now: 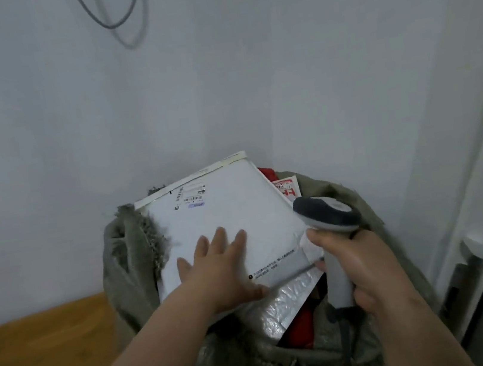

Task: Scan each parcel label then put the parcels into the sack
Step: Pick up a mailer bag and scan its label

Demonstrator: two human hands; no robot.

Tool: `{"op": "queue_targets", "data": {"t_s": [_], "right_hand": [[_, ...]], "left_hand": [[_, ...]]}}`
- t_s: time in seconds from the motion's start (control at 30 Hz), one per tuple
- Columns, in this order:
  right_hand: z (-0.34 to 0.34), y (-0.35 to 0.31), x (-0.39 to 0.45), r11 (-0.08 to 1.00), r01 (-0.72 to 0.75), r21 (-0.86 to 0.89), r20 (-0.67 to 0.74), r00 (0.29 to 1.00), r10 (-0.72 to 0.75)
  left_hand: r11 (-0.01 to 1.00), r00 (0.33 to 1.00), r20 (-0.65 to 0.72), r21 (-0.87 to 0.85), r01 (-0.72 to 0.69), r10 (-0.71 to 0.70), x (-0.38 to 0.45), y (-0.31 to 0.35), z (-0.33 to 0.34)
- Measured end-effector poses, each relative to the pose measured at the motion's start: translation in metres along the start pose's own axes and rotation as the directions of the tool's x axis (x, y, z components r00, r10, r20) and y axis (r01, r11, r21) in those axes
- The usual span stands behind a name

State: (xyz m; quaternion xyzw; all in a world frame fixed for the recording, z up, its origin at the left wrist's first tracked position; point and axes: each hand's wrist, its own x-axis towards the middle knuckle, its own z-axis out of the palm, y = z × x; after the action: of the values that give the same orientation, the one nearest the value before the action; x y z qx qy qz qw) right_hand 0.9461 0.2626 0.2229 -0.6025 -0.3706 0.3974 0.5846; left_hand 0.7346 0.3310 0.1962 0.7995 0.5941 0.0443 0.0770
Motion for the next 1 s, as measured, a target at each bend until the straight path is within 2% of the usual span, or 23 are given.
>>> {"op": "queue_targets", "data": {"t_s": [0.1, 0.17, 0.23, 0.37, 0.43, 0.53, 0.6, 0.77, 0.9, 1.0], "right_hand": [[-0.019, -0.005, 0.008, 0.997, 0.057, 0.061, -0.151, 0.987, -0.047], [-0.032, 0.0, 0.012, 0.993, 0.117, 0.022, -0.269, 0.957, -0.107], [-0.041, 0.003, 0.018, 0.993, 0.109, 0.034, -0.299, 0.95, -0.094], [-0.038, 0.002, 0.032, 0.987, -0.076, 0.145, -0.084, 0.993, 0.089], [-0.03, 0.003, 0.039, 0.983, -0.087, 0.164, -0.036, 0.995, 0.094], [-0.025, -0.01, 0.05, 0.976, -0.025, 0.216, -0.046, 0.998, 0.036], [-0.027, -0.031, 0.059, 0.948, 0.029, 0.316, -0.048, 0.999, -0.015], [-0.029, -0.068, 0.067, 0.889, 0.11, 0.444, 0.027, 0.99, -0.136], [-0.024, -0.066, 0.071, 0.868, 0.224, 0.444, -0.03, 0.972, -0.235], [-0.006, -0.055, 0.082, 0.939, 0.191, 0.285, 0.058, 0.975, -0.216]], "left_hand": [[0.999, 0.997, -0.071, 0.029, -0.034, 0.036, 0.006, -0.002, 0.005], [0.995, 0.989, -0.121, 0.062, -0.077, 0.084, 0.009, -0.001, 0.007], [0.987, 0.979, -0.143, 0.093, -0.131, 0.143, 0.011, 0.003, 0.009], [0.973, 0.967, -0.14, 0.122, -0.198, 0.214, 0.015, 0.014, 0.009], [0.965, 0.959, -0.15, 0.147, -0.219, 0.24, 0.015, 0.019, 0.013], [0.967, 0.96, -0.15, 0.137, -0.215, 0.235, 0.017, 0.028, 0.02], [0.978, 0.968, -0.162, 0.11, -0.176, 0.192, 0.018, 0.039, 0.025], [0.984, 0.975, -0.163, 0.117, -0.136, 0.154, 0.022, 0.074, 0.033], [0.975, 0.971, -0.089, 0.061, -0.215, 0.22, 0.025, 0.088, 0.02], [0.943, 0.951, 0.012, 0.128, -0.307, 0.308, 0.03, 0.091, 0.009]]}}
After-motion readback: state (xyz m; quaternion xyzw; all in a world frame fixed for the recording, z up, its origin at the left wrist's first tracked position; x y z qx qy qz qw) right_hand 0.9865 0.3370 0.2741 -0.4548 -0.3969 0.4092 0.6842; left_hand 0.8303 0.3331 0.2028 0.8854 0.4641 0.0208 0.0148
